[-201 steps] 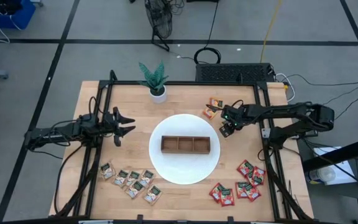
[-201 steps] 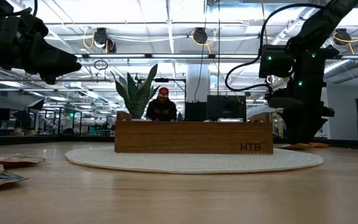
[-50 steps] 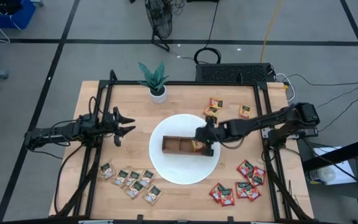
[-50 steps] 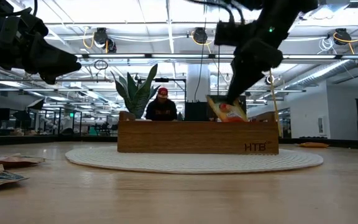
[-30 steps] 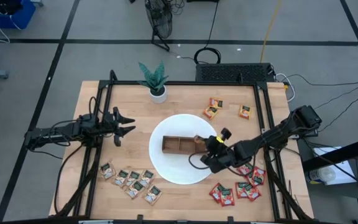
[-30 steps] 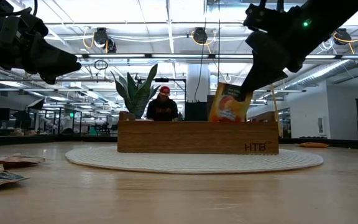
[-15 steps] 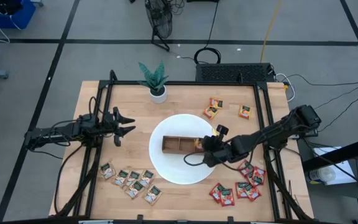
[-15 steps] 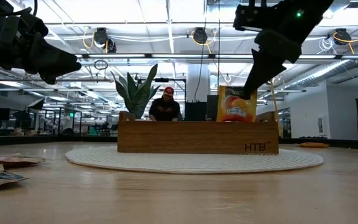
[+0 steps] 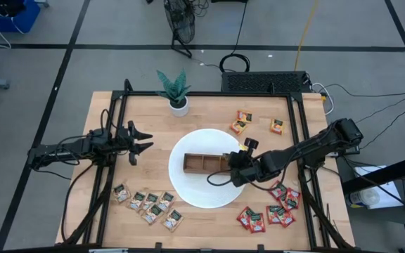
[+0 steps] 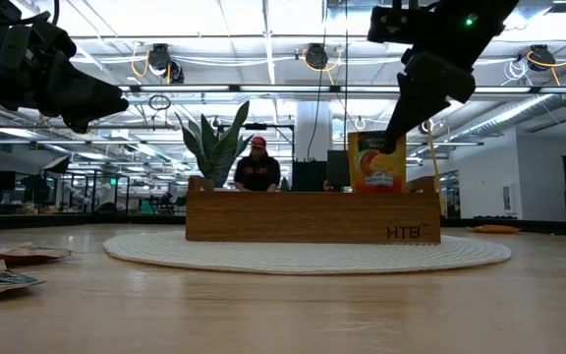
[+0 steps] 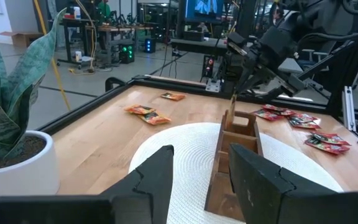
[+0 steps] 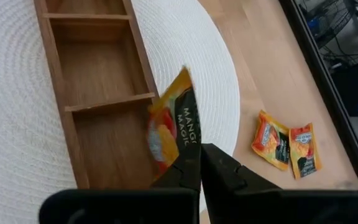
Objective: Pick & Place Tea
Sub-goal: Put the yellow tea bag into the right section of the wooden organizer
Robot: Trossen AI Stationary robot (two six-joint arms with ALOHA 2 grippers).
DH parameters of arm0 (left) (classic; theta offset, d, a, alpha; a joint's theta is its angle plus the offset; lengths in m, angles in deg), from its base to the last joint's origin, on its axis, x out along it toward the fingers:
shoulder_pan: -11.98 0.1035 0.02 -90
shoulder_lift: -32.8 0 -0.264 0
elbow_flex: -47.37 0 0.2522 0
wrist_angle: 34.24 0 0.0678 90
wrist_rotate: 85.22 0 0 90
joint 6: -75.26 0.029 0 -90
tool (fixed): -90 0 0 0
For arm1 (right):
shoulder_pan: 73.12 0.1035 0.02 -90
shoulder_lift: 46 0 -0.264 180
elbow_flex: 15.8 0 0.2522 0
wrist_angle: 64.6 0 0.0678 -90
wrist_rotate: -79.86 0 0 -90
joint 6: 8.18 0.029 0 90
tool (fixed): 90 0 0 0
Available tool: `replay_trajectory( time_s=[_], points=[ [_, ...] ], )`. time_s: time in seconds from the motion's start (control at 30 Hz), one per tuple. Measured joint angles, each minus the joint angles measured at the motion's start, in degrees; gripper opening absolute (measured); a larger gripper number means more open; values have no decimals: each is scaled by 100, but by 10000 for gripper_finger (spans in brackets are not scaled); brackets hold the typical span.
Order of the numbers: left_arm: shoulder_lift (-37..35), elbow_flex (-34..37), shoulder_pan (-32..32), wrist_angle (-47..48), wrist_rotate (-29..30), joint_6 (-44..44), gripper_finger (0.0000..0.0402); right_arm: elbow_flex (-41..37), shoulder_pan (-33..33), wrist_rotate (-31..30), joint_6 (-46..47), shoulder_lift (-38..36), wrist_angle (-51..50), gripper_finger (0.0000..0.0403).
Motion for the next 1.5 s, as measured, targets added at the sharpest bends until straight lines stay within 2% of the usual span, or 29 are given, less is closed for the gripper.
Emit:
replay_trajectory(
  time_s=[0.33, 0.73, 1.1, 1.5],
  points=[
    [2, 0, 1, 0, 1, 0, 157, -48, 125, -2, -75, 3, 253, 0],
    [2, 0, 0, 0, 0, 0, 157, -50, 116, 5, -271, 694, 347, 0],
    [0, 0, 1, 0, 1, 0, 157, -50, 116, -314, -293, 710, 336, 0],
    [2, 0, 1, 0, 0, 0, 157, -50, 116, -299, -273, 710, 333, 0]
  ],
)
